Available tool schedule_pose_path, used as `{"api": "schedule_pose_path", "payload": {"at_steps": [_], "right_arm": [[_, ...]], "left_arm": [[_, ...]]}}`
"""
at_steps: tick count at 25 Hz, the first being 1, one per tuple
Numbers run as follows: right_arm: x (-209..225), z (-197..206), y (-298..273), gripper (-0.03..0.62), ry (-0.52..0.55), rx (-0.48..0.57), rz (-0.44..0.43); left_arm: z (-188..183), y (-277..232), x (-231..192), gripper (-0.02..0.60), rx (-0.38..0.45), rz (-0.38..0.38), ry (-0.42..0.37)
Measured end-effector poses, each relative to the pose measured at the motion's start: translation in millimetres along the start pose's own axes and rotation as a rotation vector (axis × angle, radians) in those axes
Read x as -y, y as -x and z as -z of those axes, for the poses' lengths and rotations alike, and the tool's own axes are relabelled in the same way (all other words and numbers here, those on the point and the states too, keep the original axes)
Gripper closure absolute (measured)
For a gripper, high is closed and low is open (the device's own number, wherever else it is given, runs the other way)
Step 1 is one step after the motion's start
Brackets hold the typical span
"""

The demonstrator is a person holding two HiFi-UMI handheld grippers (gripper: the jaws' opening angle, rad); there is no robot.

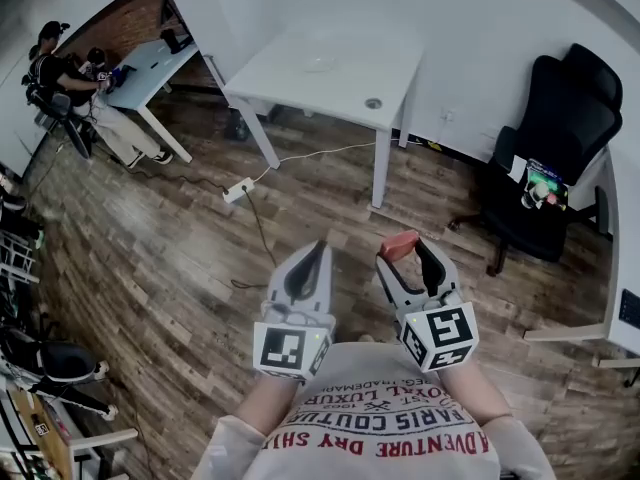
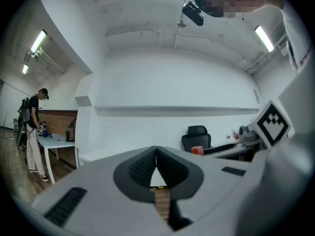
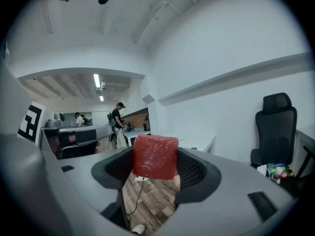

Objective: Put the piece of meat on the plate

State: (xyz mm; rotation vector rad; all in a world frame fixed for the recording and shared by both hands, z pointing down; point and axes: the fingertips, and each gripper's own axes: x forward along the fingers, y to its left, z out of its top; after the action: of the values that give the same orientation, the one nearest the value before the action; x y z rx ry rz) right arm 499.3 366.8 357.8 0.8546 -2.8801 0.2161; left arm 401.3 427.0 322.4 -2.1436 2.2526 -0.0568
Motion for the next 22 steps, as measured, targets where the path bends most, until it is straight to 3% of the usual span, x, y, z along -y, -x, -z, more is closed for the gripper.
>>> {"api": "schedule_pose_path", "payload": {"at_steps": [9,22], "right_arm": [[-12,4,-41,0.315,-0.017,-0.013,-0.030],[-27,-7,-190,0.315,-0.025,-0.111,0.040]], "left_arm": [[20,-5,-35,0.575,-0.047,-0.017,0.021],[37,-74,-192,0.575,-0.048,-0.027,0.128]]}}
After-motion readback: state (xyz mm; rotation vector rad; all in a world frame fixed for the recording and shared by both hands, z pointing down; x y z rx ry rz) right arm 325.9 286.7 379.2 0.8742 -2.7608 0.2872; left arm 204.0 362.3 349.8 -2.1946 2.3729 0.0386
